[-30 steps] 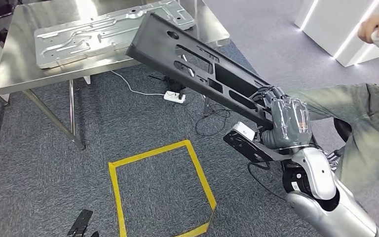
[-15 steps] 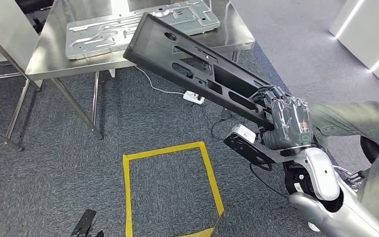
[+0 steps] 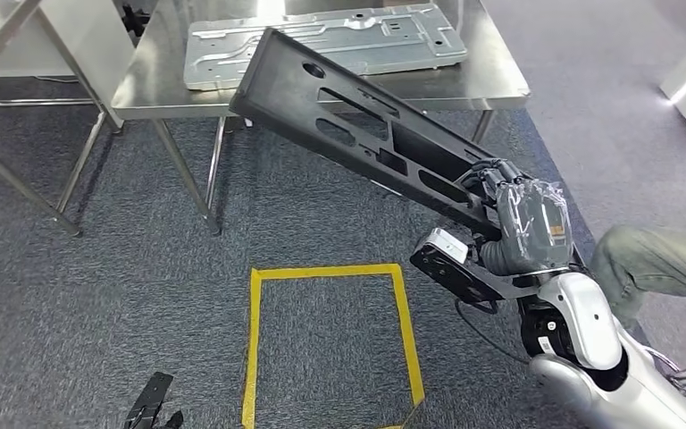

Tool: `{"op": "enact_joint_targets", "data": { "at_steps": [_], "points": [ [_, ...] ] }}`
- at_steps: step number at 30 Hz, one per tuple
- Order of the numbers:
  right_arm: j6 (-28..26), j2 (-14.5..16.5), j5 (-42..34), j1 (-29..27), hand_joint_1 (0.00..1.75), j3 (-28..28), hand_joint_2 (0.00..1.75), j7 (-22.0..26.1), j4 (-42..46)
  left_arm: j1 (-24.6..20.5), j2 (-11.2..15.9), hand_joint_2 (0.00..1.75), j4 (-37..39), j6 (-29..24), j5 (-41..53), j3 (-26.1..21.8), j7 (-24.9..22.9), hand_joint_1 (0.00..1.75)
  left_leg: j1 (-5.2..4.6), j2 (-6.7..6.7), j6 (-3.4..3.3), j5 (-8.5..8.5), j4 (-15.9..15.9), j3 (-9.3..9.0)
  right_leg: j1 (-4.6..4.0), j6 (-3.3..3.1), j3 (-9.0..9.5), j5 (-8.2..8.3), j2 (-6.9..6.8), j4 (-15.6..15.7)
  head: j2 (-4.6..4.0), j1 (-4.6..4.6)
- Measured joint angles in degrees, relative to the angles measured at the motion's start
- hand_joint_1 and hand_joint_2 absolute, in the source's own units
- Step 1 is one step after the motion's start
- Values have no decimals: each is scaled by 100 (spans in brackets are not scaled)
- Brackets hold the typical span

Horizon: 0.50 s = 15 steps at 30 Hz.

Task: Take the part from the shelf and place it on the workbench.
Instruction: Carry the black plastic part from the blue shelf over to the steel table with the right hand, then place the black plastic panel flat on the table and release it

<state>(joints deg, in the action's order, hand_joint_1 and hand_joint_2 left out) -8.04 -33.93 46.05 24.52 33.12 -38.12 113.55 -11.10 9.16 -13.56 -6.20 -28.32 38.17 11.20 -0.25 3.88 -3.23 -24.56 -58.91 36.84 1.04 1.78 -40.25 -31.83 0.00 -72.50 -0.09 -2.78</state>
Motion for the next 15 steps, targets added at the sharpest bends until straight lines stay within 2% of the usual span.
{"op": "enact_joint_targets", "data": {
  "at_steps": [1, 3, 4, 5, 7, 8, 10, 11, 13, 14, 15],
  "points": [
    [0, -4, 0, -1, 175, 0, 175, 0, 1, 0, -2, 175, -1, 0, 1, 1, 0, 0, 4, 68, 13, -15, -19, -10, 9, -6, 144, 236, 68, 366, 0, 1],
    [0, -19, -1, 0, 175, -2, 175, 0, 4, -8, -7, 175, -2, 0, 1, 1, 1, 0, 3, 194, 59, -47, -68, 0, 31, -23, 432, 500, 295, 1011, 0, -3],
    [0, -27, -1, -2, 175, -3, 175, -1, 7, -13, -9, 175, -2, -1, 1, 2, 0, 0, 12, 250, 88, -51, -83, 17, 28, -32, 511, 529, 373, 1175, 0, -1],
    [0, -33, -1, -3, 175, -4, 175, -2, 11, -11, -9, 175, -1, -2, 1, 2, 0, 0, 20, 308, 122, -46, -82, 35, 17, -49, 540, 502, 388, 1219, 0, 1],
    [0, -40, -1, 2, 175, -5, 175, -5, 19, 14, -6, 175, -1, -9, 3, 2, -2, 0, 42, 390, 187, -31, -63, 57, 12, -106, 572, 521, 269, 1265, 0, 7],
    [0, -40, 0, 6, 175, -5, 175, -7, 22, 25, -5, 175, -1, -20, 10, 2, -3, 0, 35, 316, 217, -62, -106, 83, 20, -139, 598, 533, 205, 1298, 0, 3],
    [2, -41, 1, 12, 175, -7, 175, -7, 32, 20, -4, 175, -2, -77, 39, 2, -13, 0, 30, 15, 265, -250, -440, 246, 22, -194, 646, 546, 79, 1351, 0, -26],
    [5, -42, 2, 8, 175, -8, 175, -10, 36, 8, -7, 175, -2, -122, 59, 4, -21, 0, 33, -152, 293, -409, -784, 418, 5, -213, 661, 537, 12, 1358, 0, -38],
    [13, -45, 2, -7, 175, -9, 175, -28, 39, -3, -13, 175, -2, -214, 91, 21, -47, 0, 65, -284, 332, -634, -1433, 764, -21, -244, 675, 514, -128, 1355, 0, -48],
    [16, -49, 2, -23, 175, -9, 175, -49, 43, 4, -17, 175, -2, -260, 103, 35, -59, 0, 79, -308, 345, -625, -1557, 840, -27, -248, 685, 499, -197, 1353, 0, -51],
    [19, -58, 2, -44, 175, -13, 175, -71, 51, 14, -21, 175, -2, -318, 111, 48, -71, 0, 91, -329, 351, -503, -1429, 782, -30, -243, 700, 482, -260, 1353, 0, -53]
  ]
}}
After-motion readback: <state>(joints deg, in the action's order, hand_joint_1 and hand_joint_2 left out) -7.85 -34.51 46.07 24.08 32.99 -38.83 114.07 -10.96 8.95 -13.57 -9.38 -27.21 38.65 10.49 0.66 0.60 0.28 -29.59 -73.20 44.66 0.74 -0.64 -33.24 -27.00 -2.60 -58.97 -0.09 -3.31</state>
